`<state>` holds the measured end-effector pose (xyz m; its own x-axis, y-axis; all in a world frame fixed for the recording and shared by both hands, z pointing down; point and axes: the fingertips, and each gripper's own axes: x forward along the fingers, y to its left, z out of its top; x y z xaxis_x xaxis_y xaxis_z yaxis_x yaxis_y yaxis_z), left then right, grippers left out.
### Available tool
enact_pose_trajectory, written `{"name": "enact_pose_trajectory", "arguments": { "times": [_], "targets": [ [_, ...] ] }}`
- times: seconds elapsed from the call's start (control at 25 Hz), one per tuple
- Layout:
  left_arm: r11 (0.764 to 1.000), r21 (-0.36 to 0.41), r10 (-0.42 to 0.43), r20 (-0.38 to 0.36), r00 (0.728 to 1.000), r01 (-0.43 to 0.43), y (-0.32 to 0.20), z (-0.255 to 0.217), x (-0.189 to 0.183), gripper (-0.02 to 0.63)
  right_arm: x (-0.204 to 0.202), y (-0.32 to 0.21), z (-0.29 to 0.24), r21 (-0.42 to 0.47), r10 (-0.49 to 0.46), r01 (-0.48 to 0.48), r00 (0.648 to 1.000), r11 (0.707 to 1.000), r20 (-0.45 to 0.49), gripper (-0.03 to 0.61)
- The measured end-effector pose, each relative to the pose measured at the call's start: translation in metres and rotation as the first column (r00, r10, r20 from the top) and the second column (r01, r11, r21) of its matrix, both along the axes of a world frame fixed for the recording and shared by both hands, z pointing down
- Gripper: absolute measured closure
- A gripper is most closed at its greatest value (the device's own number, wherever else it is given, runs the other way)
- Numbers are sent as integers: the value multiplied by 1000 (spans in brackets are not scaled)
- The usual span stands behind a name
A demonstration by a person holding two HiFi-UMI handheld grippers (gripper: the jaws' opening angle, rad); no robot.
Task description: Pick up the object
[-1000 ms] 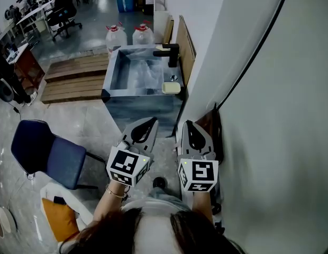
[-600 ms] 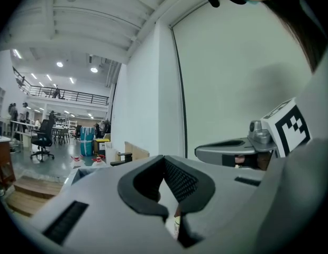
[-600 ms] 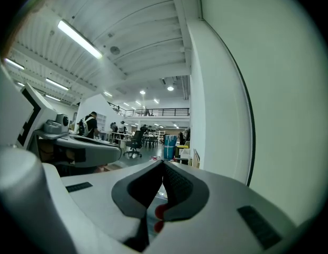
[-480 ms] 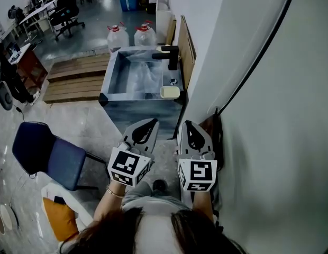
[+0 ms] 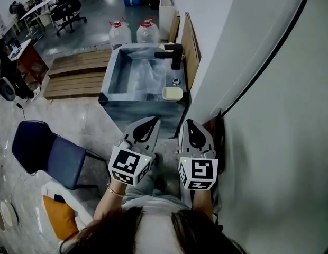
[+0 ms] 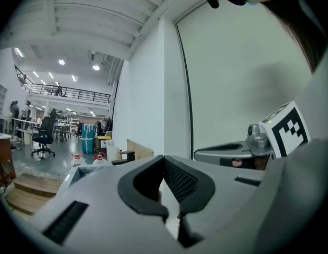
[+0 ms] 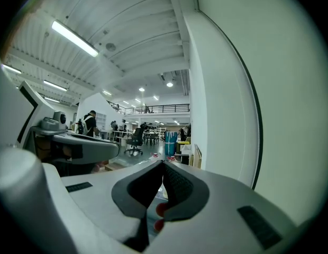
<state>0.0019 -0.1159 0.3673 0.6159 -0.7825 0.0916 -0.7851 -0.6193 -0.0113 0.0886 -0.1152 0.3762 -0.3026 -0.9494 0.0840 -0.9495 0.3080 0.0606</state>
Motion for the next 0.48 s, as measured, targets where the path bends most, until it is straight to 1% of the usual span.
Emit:
{"name": "enact_pose_trajectory", "arguments": {
  "times": [0.32,0.48],
  "targets": [
    [1000,-15,16,-4,1000,-16,-39,7,7,606,4,-40,11,-21,12,-12,999,1000,-32,552],
    [999,-18,30,-4,1000,-30,-58,9,11,606,7,-60,15,-39,11,-12,1000,999,-29,552]
  ]
}}
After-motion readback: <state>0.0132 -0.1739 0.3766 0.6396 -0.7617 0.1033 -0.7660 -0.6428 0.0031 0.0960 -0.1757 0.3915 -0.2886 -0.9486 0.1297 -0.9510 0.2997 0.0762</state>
